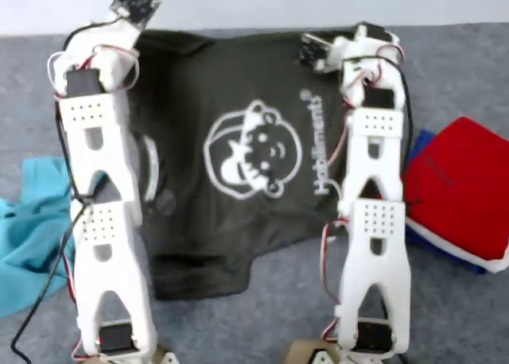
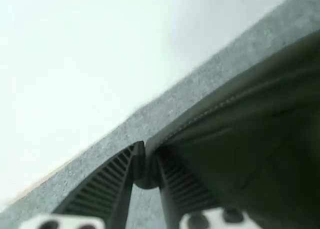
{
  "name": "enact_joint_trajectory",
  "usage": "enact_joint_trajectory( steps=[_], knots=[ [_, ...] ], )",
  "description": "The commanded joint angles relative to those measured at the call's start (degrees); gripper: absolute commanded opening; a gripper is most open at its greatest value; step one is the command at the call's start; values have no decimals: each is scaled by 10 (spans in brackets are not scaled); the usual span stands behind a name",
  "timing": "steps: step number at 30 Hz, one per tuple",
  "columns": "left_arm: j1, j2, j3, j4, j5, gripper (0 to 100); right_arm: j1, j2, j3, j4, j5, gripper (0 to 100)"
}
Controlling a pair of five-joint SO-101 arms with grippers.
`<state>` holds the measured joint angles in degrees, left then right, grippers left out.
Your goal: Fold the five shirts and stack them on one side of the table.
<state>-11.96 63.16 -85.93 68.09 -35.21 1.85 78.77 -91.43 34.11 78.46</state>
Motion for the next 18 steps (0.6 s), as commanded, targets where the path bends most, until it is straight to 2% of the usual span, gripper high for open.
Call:
enact_joint_trajectory(
  steps=[1,9,14,18],
  knots=[
    [-28,-19,-48,-30,48,5,36,-13,-39,-53,10,11],
    [-34,-13,-58,-38,58,5,37,-15,-40,-114,10,11],
    [-25,-18,-58,-17,59,5,31,-16,-40,-112,4,11],
    [-23,-18,-58,-9,77,5,29,-43,-41,-57,-48,11]
  ],
)
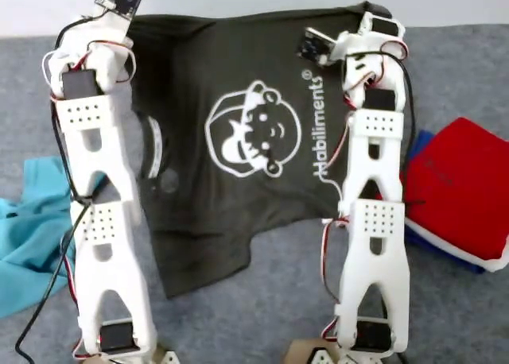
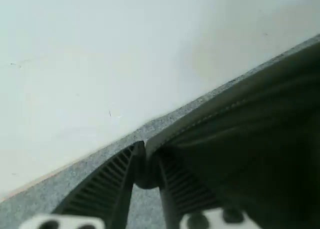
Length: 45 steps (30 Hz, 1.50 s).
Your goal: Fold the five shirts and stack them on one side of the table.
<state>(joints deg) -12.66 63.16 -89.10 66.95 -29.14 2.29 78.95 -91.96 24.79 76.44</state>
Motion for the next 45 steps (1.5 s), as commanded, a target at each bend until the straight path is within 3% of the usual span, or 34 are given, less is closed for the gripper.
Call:
enact_joint_trajectory(
  steps=[1,6,15,18,25,29,34,40,45],
  knots=[
    [-17,-18,-27,4,20,5,24,-59,-35,69,-47,11],
    [-13,-18,-27,11,35,5,23,-114,-31,208,-133,11],
    [10,-38,-53,71,89,5,20,-159,-31,353,-276,11],
    [19,-46,-73,125,84,5,16,-173,-33,420,-284,11],
    [41,-101,-71,338,6,5,13,-223,-35,618,-284,11],
    [30,-132,-48,338,-3,5,9,-245,-35,718,-285,11],
    [37,-236,110,338,-17,5,14,-269,-31,781,-333,11],
    [62,-433,418,338,-55,5,22,-301,-19,784,-344,11],
    [83,-576,641,337,-88,5,31,-386,134,783,-344,11]
  ],
)
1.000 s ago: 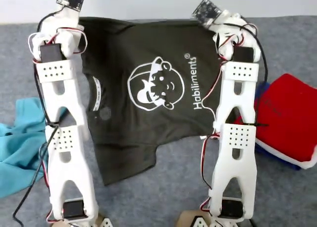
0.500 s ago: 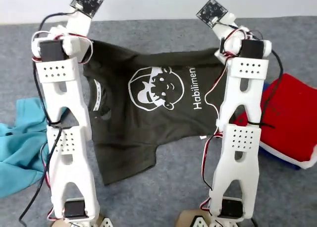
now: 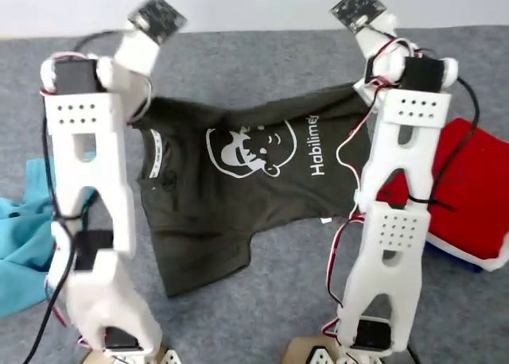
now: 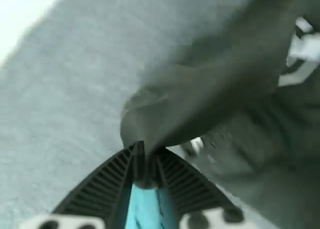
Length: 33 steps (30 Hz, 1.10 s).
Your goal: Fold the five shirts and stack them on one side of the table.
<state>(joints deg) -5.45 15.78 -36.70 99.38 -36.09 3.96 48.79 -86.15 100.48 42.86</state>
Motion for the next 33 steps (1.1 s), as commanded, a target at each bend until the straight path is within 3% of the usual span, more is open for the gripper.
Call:
enact_joint_trajectory(
  steps=[1,11,20,27,33],
  knots=[
    [12,-125,156,12,-22,5,16,-107,116,25,-8,11],
    [14,-205,400,12,-40,5,18,-218,427,23,18,11],
    [32,-212,522,13,-55,5,40,-220,458,23,26,11],
    [95,-329,641,13,-55,5,52,-218,458,24,47,11],
    [103,-368,725,12,-56,5,51,-223,476,25,65,11]
  ],
)
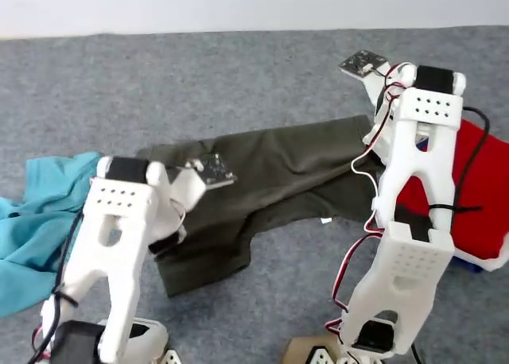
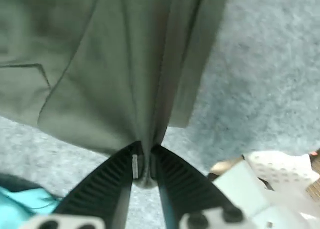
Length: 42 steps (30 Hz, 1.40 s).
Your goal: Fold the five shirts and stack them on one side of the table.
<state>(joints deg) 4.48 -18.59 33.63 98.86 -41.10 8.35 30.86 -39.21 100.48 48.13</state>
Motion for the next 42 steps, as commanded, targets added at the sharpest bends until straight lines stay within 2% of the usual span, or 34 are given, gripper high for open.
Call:
enact_joint_trajectory(
  steps=[1,11,17,24,32,39,42],
  knots=[
    [2,-25,25,17,-6,5,7,-44,11,25,13,11],
    [6,-25,34,17,-7,6,13,-38,17,25,13,11],
    [2,-25,58,15,-35,9,9,-42,69,25,30,11],
    [2,-29,55,15,-32,111,10,-44,84,24,28,20],
    [1,-30,49,16,-32,133,15,-89,55,23,-11,206],
    [-56,-30,-63,14,-15,133,12,-153,53,22,-17,217],
    [-86,-29,-106,-12,4,126,-7,-157,53,18,-60,216]
  ],
)
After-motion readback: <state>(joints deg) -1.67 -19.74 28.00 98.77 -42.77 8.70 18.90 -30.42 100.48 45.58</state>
